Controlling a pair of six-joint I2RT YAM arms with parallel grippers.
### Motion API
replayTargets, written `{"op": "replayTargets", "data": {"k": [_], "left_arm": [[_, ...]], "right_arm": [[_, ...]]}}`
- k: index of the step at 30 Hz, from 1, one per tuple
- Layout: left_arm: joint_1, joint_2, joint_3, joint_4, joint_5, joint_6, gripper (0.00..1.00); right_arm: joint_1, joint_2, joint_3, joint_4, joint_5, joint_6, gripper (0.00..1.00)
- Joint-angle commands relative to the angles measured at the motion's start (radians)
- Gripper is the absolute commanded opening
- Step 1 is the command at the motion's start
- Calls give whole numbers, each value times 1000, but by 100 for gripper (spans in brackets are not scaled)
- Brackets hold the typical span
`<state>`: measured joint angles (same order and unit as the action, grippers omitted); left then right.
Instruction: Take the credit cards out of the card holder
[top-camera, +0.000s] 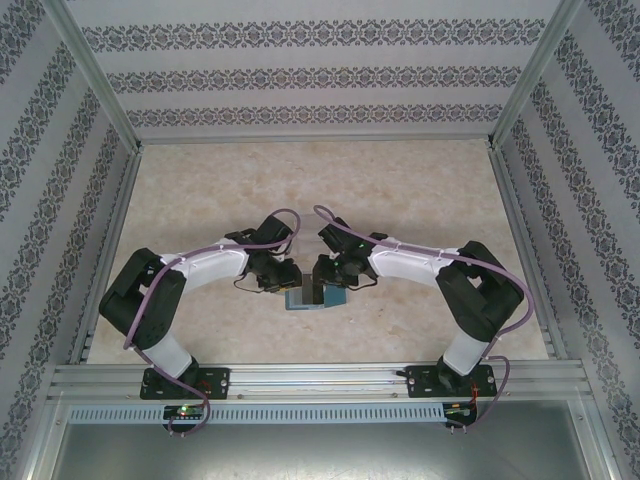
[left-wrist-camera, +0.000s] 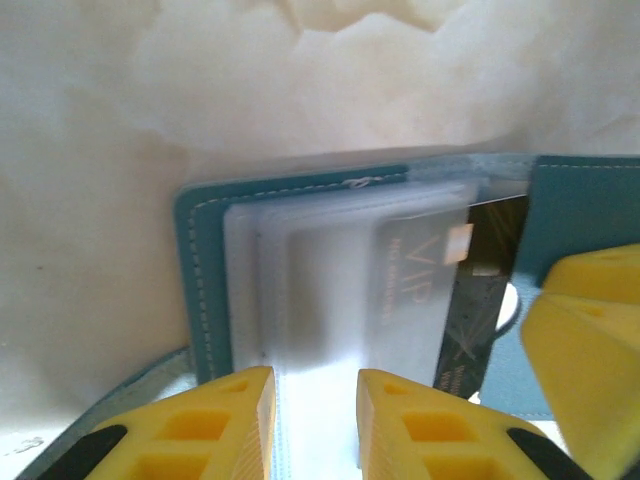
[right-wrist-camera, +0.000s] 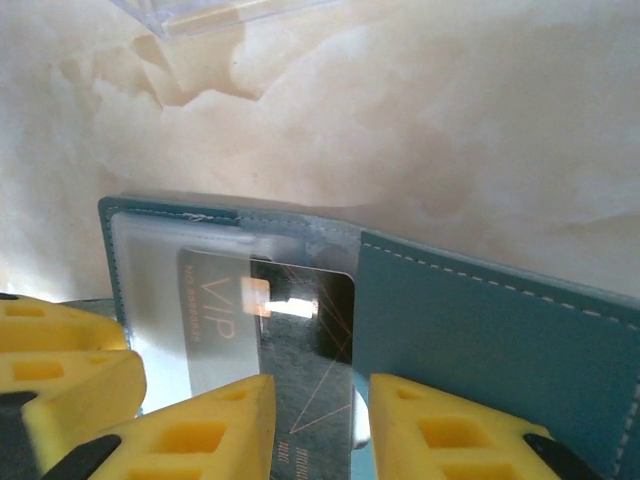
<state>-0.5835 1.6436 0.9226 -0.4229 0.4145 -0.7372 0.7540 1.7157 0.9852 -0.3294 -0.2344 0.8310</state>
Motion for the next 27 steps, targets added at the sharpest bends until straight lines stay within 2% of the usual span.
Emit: {"op": "replayTargets", "data": {"k": [1,8,15,27], "left_arm": [[-21,-9,29,-28,14,6,27],[-32,58,40,-39,16,12,26],[-32,103,40,-87,-34,37,24],[-32,133,22,-103,-60,49,21]], "right_arm": [[-10,22,-27,33,-36,-16,30],[-23,45,-63,100,-76,-4,28],[-40,45,-111,182,-136,7,27],[-86,42,-254,534,-336,128,24]]}}
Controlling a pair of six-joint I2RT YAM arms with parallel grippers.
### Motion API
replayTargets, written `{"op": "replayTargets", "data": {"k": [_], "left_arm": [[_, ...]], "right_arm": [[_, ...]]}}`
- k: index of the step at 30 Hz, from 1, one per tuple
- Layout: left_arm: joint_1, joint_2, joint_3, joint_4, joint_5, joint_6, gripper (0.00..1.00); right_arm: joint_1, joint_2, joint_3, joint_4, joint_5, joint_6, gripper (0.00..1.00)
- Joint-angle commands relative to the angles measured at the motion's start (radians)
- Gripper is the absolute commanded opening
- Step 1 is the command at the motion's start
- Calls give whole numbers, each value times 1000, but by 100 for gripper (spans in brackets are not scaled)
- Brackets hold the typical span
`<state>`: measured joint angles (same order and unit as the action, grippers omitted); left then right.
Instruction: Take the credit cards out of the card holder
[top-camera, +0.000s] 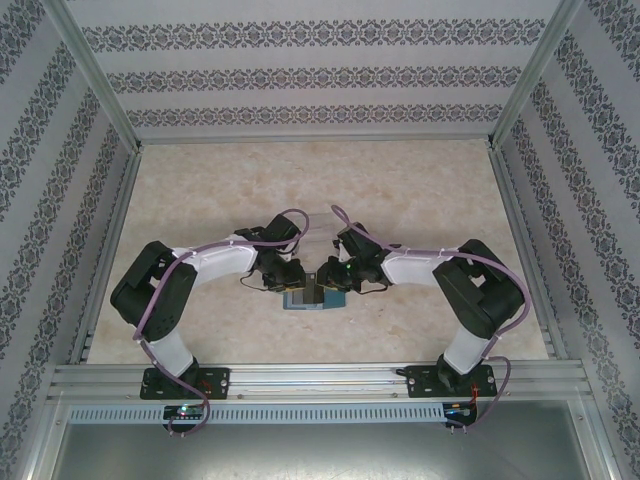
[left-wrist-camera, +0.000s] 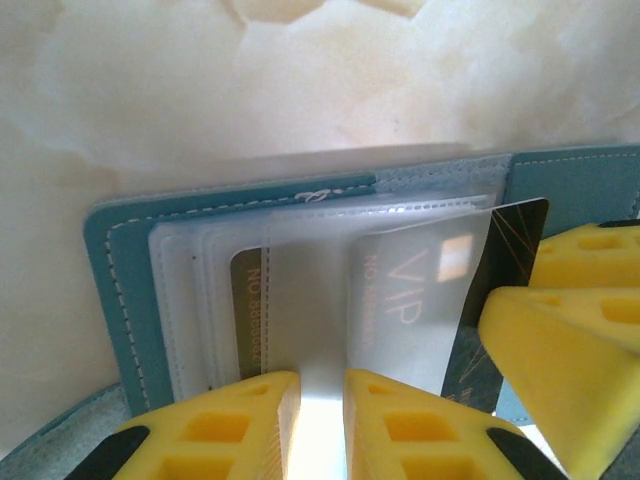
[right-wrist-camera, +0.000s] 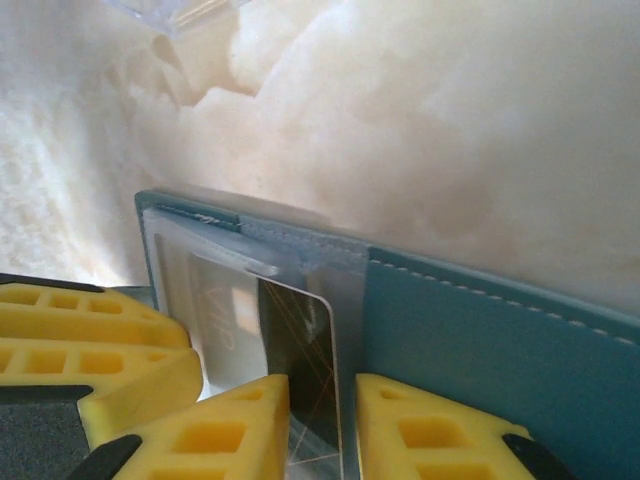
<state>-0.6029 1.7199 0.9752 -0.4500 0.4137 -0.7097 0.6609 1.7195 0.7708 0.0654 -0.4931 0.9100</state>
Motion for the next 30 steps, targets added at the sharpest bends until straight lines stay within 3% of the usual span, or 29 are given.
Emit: {"op": "replayTargets", "data": {"k": [1,30], "left_arm": [[-13,59,-31,-77,-60,22,20],[-12,5,-48,-124,-116,22,18]], "right_arm": [[4,38,-46,157,-86,55,24],[-43,-81,-106,42,2,-2,11]]}}
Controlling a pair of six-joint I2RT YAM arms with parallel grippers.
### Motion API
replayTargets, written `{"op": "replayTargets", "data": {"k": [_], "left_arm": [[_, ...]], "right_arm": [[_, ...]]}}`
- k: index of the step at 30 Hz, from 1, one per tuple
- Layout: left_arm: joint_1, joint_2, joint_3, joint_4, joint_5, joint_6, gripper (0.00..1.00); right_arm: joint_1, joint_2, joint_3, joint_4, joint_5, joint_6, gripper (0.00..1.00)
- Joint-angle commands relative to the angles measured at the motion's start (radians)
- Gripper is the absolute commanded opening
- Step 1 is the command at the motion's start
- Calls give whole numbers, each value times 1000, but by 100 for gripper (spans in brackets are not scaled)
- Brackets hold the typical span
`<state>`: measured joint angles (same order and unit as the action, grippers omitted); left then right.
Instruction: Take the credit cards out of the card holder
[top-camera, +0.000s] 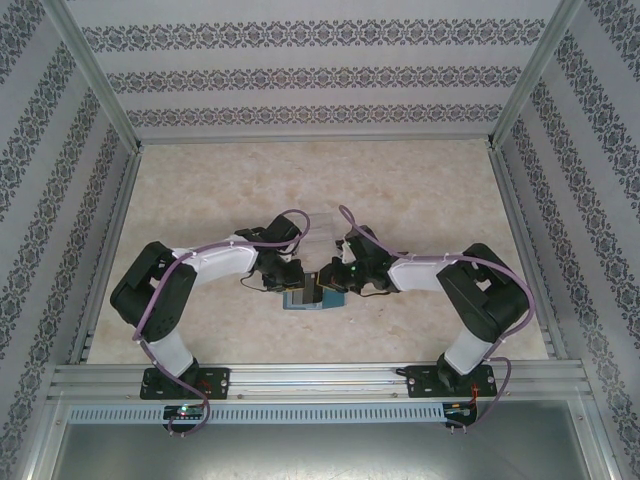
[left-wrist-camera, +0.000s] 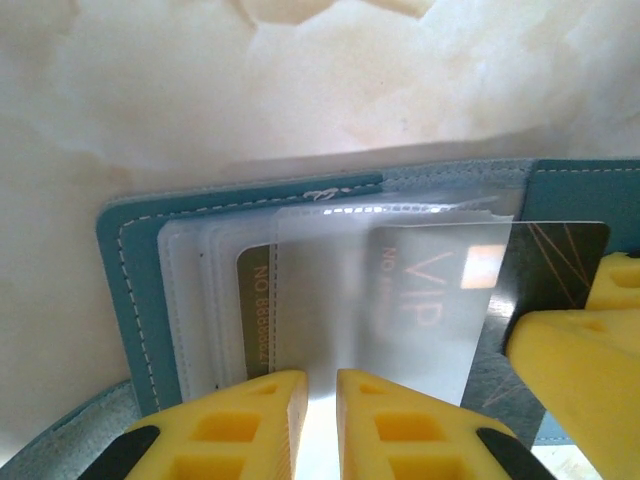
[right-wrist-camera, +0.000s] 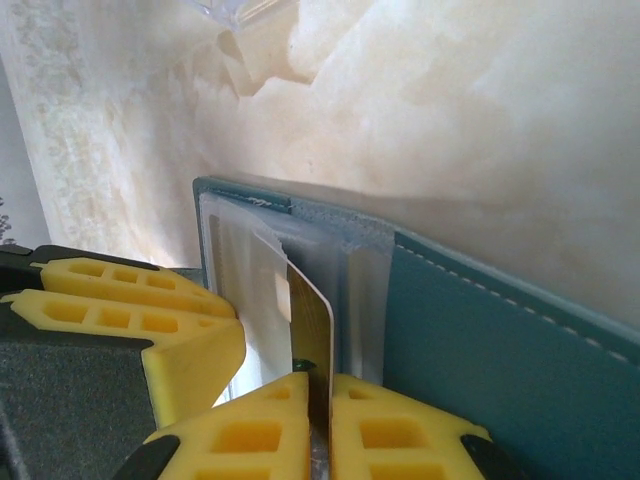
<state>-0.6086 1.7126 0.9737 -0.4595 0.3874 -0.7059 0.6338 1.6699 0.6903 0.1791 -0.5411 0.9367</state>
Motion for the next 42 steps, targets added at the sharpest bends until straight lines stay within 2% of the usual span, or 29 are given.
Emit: {"op": "replayTargets", "data": {"k": [1,11,24,28,36,42], "left_arm": [[-6,6,-47,-113,-89,15,19],[-6,-49,-44,-66,-43,-7,20],[-5,-120,-56,-83,-104,-9,21],[-3,-105,-66,-97,-148,0,20],[-3,-48,-82,-62,-102,-2,19],[-4,-48,-83,-57,-99,-2,19]], "right_arm": [[-18,-44,-28,-84,57,-33,11],[-28,-81,-2,-225,110,-92,11],[-22,-102,18,-277,149,-112,11],[-14,-101,26,-276,147,-105,13],[26,-103,51,-265,128,-61,20],[53,-149,33,-284,146,-14,22]]}}
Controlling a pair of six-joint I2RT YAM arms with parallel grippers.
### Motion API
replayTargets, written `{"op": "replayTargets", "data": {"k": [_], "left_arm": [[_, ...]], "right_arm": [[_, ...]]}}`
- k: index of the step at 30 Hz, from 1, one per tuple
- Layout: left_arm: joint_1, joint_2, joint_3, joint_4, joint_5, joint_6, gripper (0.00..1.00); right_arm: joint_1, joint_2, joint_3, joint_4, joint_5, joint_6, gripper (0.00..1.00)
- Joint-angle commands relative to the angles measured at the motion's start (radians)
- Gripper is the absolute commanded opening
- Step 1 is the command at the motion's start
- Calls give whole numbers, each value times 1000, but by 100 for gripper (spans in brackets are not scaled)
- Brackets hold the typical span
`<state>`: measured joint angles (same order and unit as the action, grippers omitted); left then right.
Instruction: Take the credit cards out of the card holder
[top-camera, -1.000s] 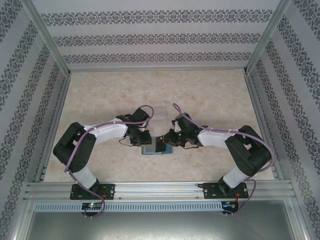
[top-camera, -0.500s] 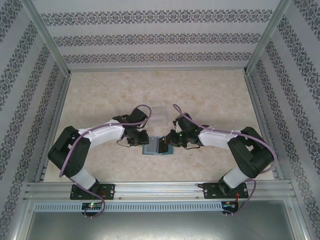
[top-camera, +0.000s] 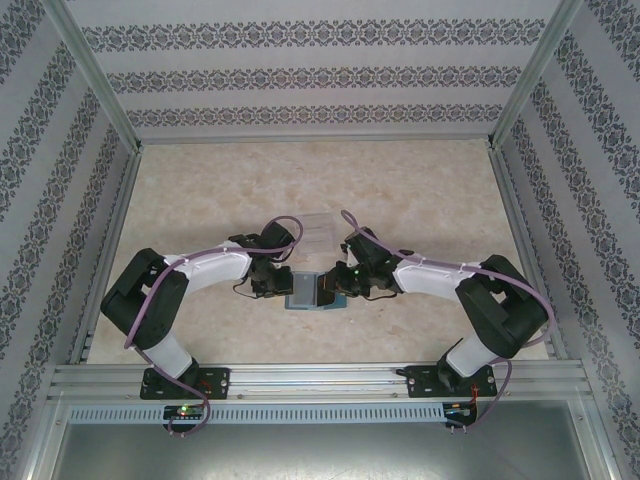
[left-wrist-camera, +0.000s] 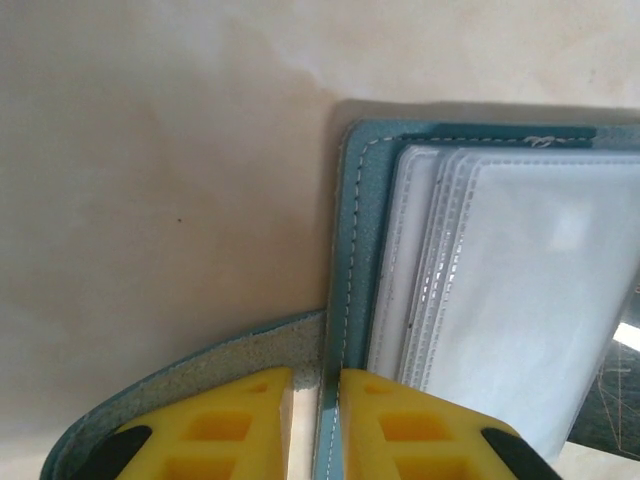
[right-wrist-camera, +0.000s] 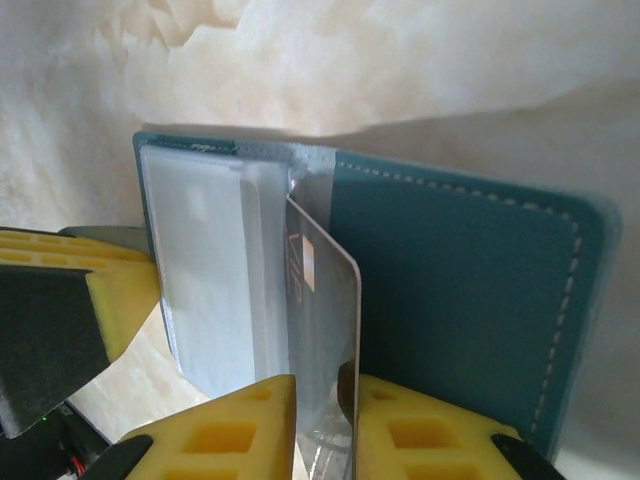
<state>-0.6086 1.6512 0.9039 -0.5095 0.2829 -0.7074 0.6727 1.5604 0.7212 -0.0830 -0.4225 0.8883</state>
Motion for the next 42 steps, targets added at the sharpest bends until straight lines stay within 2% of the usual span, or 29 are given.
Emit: {"op": "replayTargets", "data": {"k": [1,15,22,32,38,42], "left_arm": [[-3,15,-14,-7,6,-1,19],[-3,-6,-15,-3,6,-3,19],[-3,-11,-16,6,9,-9,19],[-3,-46,-9,-18,0,-12,19],[4,-70,-4,-15,-6,-9,19],[14,-83,-9,-1,-4,-11,19]], "right_arm": [[18,-46,0,-29,33,38,22],[22,-56,41,-129,104,-17,10],[21,-33,67,-114,76,-30,9],[21,-96,90,-190,125,-75,5],[19,-138,144,-299,171,-238,2],[17,-138,223,-394,196,-420,0]]}}
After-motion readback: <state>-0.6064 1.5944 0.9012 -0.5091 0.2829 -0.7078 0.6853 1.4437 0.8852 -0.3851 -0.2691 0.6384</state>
